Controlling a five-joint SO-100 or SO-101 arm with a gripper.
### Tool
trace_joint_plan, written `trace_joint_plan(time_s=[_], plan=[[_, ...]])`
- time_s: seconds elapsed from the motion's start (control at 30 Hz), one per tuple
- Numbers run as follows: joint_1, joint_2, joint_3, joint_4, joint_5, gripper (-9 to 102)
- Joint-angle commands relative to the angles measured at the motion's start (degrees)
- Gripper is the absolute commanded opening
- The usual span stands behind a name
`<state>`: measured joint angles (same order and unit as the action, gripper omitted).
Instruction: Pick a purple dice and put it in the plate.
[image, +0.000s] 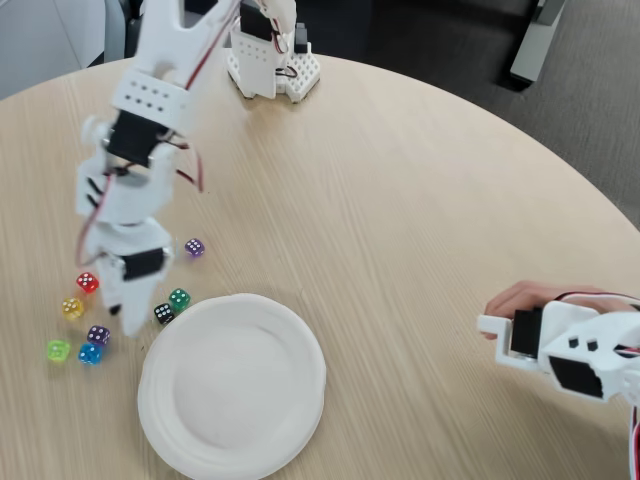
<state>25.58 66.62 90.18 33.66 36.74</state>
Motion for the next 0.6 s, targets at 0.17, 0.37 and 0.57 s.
trace_joint_plan(time_s=[0.17, 0.37, 0.57], plan=[[0.79, 0.44, -1.76, 0.09, 0.09, 13], [0.79, 0.35, -1.76, -0.26, -0.09, 13], [0.44, -0.7, -2.46, -0.62, -0.26, 12]])
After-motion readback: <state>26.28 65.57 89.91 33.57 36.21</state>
